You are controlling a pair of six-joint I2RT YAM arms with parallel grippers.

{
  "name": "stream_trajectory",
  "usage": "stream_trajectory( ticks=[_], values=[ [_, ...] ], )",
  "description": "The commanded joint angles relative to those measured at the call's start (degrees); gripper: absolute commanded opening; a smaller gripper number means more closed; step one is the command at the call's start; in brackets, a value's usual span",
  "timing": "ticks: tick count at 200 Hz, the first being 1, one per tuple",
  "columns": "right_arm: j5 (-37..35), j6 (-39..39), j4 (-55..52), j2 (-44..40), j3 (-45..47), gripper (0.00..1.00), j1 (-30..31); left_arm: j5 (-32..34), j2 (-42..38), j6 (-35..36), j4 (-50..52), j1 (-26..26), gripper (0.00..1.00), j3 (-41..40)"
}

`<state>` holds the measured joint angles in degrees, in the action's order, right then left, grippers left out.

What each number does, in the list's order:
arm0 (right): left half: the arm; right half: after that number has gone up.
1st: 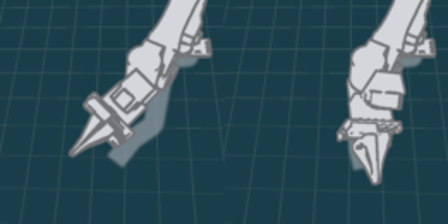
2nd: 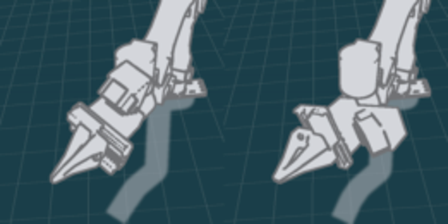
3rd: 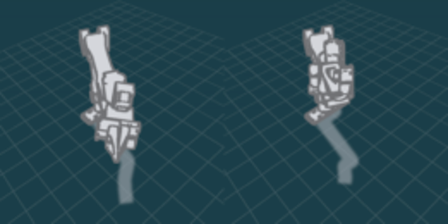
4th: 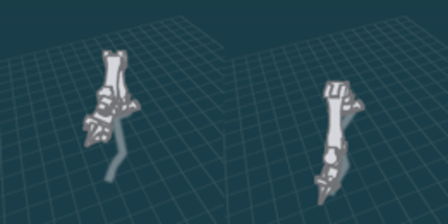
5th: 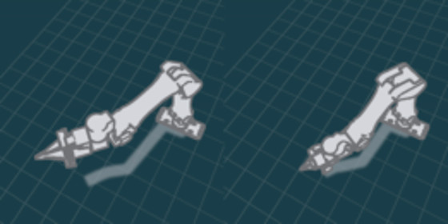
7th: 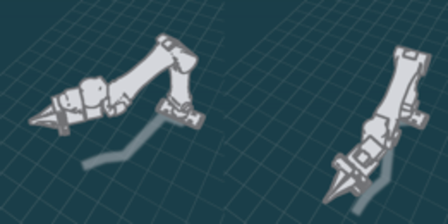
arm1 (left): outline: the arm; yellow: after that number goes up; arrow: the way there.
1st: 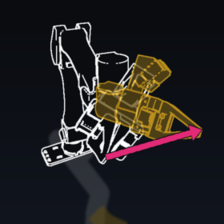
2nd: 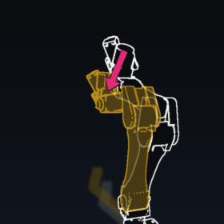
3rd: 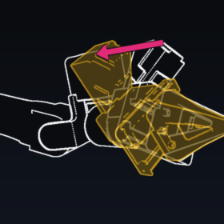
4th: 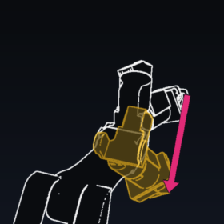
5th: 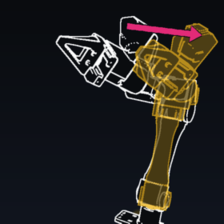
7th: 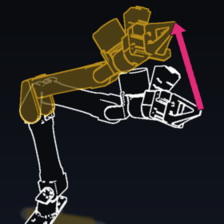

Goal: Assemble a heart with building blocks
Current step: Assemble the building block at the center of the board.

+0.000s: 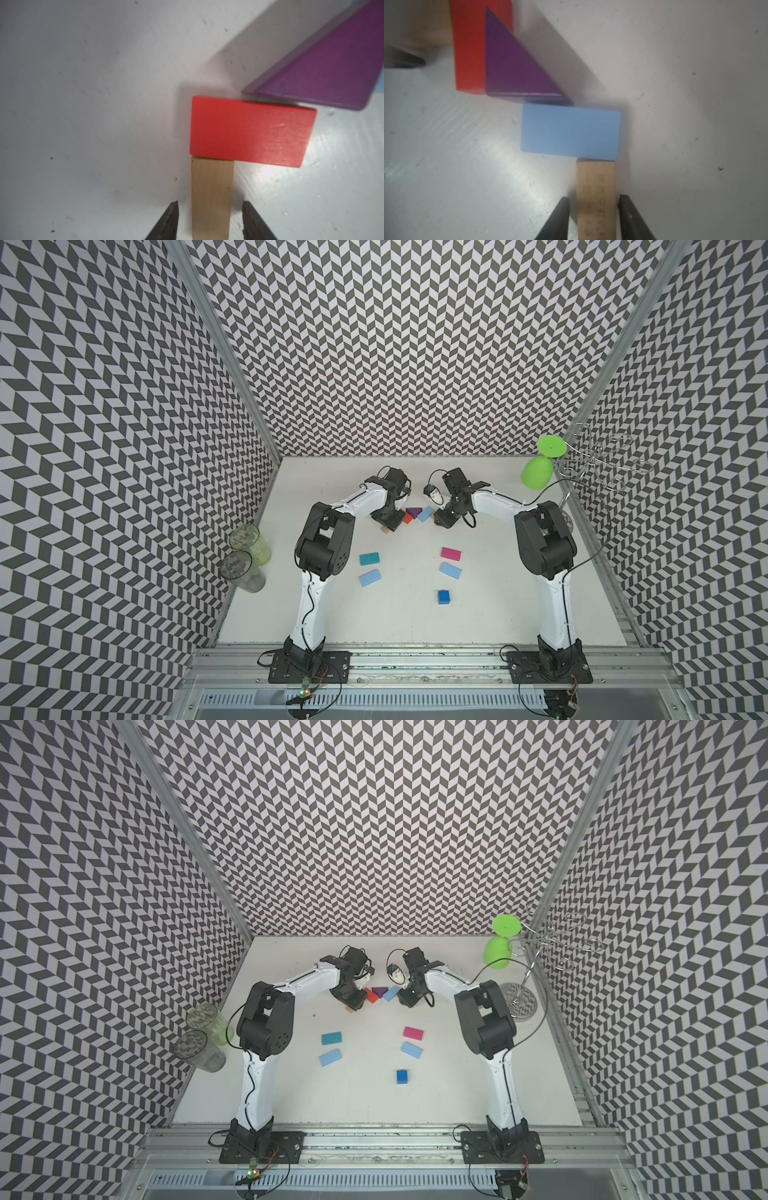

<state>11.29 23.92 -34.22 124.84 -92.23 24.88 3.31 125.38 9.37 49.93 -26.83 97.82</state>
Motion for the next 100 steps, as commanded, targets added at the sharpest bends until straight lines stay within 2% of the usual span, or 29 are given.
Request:
stream_trajectory(
  ticks=[1, 15, 21, 25, 27, 66, 100],
  values=[
    [0.0, -0.7, -2.2, 2.3, 0.6, 0.52, 0.3, 0.1, -1.1, 0.0, -0.9, -0.5, 0.56, -1.0],
    [0.3, -0.7, -2.4, 2.3, 0.7, 0.67, 0.3, -0.1, -1.6, -0.1, -1.0, -0.5, 0.58, -1.1],
    [0.4, -0.5, -2.4, 2.1, 0.7, 0.83, 0.3, -0.1, -1.9, -0.2, -1.1, -0.5, 0.58, -1.2],
    [0.5, -0.5, -2.4, 2.0, 0.8, 0.97, 0.3, -0.1, -2.0, -0.3, -1.2, -0.5, 0.59, -1.2],
    [0.6, -0.5, -2.4, 2.0, 0.8, 1.00, 0.3, -0.1, -2.1, -0.3, -1.2, -0.5, 0.59, -1.2],
    [1.5, 0.2, -2.1, -0.3, 1.2, 0.99, 0.3, 0.8, -5.7, -1.2, -1.6, -0.2, 0.62, -1.6],
    [1.4, 0.2, -2.5, -7.6, 2.0, 0.99, 0.3, 1.3, -12.2, -4.3, -2.0, 1.2, 0.64, -0.6]
  ],
)
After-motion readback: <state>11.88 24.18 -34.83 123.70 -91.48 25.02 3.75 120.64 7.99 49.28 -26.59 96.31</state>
